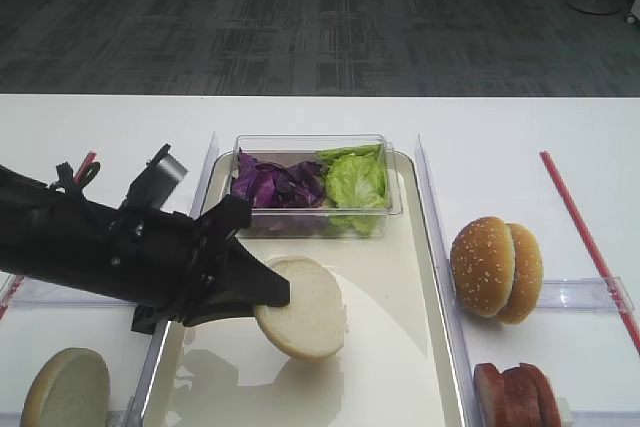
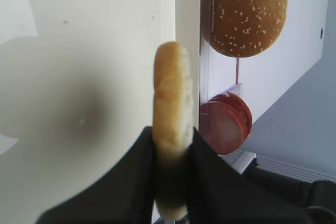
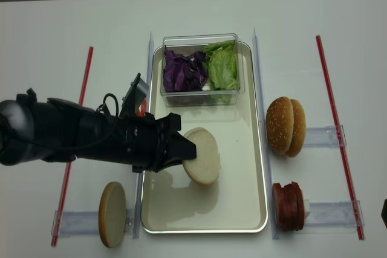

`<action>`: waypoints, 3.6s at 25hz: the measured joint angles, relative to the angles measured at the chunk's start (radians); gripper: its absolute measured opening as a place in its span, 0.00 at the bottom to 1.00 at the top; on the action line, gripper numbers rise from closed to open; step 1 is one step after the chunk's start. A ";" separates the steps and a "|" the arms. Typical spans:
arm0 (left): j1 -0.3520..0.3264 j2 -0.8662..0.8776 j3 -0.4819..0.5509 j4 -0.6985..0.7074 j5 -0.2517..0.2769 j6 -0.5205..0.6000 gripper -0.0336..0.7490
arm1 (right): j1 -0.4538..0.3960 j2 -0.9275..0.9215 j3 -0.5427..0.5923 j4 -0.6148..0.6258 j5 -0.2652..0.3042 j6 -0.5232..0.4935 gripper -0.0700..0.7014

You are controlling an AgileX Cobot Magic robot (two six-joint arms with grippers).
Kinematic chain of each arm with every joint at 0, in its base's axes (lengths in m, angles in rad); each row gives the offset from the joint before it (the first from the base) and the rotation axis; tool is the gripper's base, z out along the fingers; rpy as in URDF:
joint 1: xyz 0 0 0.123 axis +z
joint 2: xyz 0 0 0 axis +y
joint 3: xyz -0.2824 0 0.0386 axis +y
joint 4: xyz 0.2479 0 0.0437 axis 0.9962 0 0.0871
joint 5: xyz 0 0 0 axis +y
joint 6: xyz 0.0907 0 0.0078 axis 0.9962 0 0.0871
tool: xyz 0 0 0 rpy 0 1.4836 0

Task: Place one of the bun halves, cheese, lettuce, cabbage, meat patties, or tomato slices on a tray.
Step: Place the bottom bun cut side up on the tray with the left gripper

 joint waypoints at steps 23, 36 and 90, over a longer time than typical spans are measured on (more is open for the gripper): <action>0.000 0.040 0.000 -0.021 -0.035 0.062 0.18 | 0.000 0.000 0.000 0.000 0.000 0.000 0.94; 0.000 0.154 0.000 -0.098 0.020 0.199 0.21 | 0.000 0.000 0.000 0.000 0.000 0.000 0.94; 0.000 0.094 -0.122 0.320 -0.027 -0.134 0.65 | 0.000 0.000 0.000 0.000 0.000 0.002 0.94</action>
